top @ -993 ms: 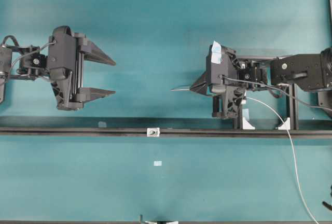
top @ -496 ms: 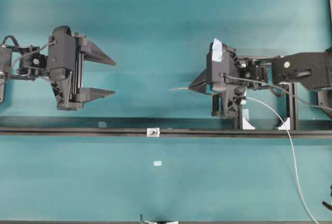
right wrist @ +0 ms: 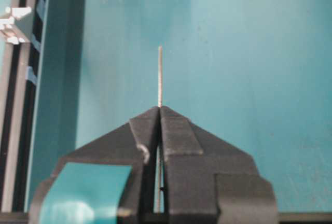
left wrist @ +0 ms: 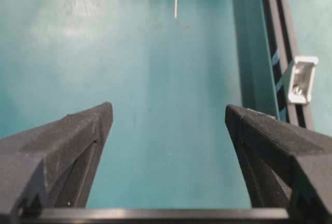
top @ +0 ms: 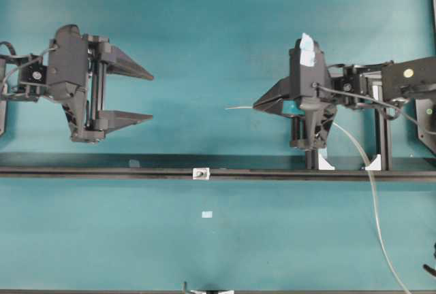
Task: Insert the wire through the hole in the metal fitting marked with a red label. (retake)
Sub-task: 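Lift the wire with the right gripper and carry it toward the rail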
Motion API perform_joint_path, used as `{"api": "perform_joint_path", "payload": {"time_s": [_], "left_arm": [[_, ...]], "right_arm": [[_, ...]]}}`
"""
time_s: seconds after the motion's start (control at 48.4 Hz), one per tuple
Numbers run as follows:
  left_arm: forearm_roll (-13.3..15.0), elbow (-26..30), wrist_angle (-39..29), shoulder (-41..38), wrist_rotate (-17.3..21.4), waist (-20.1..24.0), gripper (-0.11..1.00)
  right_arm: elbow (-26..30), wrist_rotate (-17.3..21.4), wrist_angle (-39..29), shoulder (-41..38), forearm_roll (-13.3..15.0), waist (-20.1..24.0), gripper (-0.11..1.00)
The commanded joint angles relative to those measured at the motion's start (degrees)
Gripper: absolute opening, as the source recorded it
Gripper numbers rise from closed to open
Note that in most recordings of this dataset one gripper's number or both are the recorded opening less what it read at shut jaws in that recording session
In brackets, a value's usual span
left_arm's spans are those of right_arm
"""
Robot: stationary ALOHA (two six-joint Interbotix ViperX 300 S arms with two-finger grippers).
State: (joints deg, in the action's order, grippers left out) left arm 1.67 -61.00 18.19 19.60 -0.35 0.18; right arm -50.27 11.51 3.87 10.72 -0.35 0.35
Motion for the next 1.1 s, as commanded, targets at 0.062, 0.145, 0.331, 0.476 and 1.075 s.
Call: {"api": "perform_joint_path", "payload": {"time_s": [0.062,0.145,0.331,0.476,1.075], "left_arm": [[0.2,1.1,-0.5,2.1,-0.5,0.1,0.80],[0.2,1.1,-0.5,2.2,-0.6,0.1,0.80],[0.2,0.8,-0.3,1.5,-0.7,-0.6,0.80],[0.2,0.4,0.6,0.7,-0.6,-2.3,0.80],[1.1,-5.7,27.3,-10.0,-2.3,-8.8,0.80]], "right_arm": [[1.0,-0.1,-0.7,2.9,0.1,0.1,0.03],[0.8,-0.1,-0.7,3.2,0.1,0.1,0.03],[0.2,0.0,-0.4,3.1,0.1,0.1,0.03],[-0.6,0.2,0.8,3.1,-0.3,0.4,0.03],[-7.4,-1.1,26.5,-1.4,-11.1,9.8,0.03]]}}
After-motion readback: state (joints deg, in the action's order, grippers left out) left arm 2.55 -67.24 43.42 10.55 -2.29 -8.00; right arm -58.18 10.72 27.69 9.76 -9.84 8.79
